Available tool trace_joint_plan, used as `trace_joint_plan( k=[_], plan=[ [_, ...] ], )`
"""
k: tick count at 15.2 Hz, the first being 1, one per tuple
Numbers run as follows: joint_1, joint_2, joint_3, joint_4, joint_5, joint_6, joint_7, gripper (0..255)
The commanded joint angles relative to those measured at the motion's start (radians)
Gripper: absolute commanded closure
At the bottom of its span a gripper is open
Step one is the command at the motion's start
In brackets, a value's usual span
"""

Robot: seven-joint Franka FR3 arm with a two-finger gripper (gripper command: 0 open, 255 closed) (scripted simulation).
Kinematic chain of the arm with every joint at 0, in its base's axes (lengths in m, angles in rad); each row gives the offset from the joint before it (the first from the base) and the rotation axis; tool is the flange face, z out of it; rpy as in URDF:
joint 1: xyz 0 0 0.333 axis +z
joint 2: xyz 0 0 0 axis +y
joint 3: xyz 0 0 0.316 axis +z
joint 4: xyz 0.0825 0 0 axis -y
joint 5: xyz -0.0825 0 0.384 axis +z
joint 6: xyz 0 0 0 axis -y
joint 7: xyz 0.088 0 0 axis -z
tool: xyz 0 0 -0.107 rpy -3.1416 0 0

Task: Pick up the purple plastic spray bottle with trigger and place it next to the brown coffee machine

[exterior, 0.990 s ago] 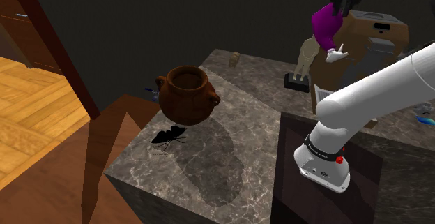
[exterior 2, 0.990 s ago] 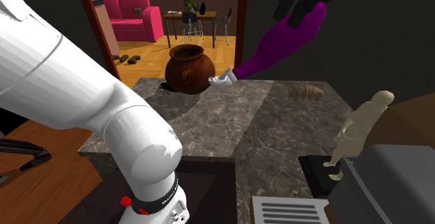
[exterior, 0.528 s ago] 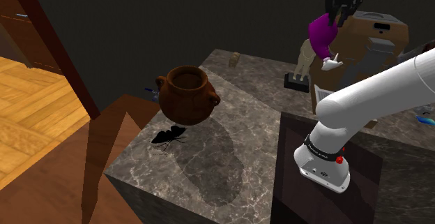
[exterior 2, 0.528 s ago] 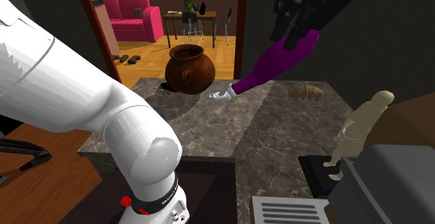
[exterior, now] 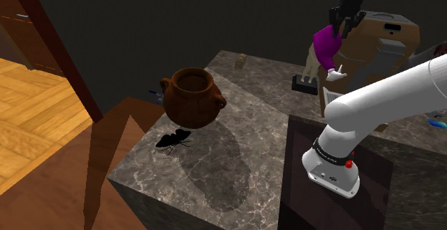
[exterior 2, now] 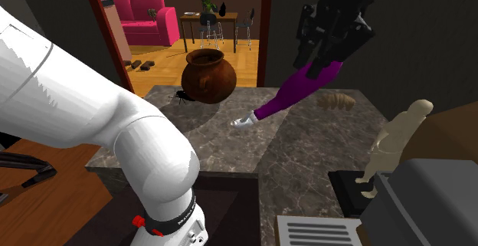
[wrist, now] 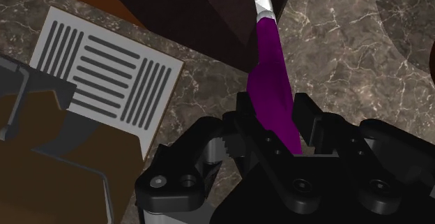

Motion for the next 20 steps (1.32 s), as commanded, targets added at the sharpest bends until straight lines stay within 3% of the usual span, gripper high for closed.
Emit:
trace_joint_plan(
  k=[1, 20],
  plan=[
    [-0.002, -0.009, 0.0, -0.036, -0.003, 0.027, 0.002, 255],
    [-0.019, -0.038, -0.033, -0.31, -0.035, 0.274, -0.005, 255]
  ],
)
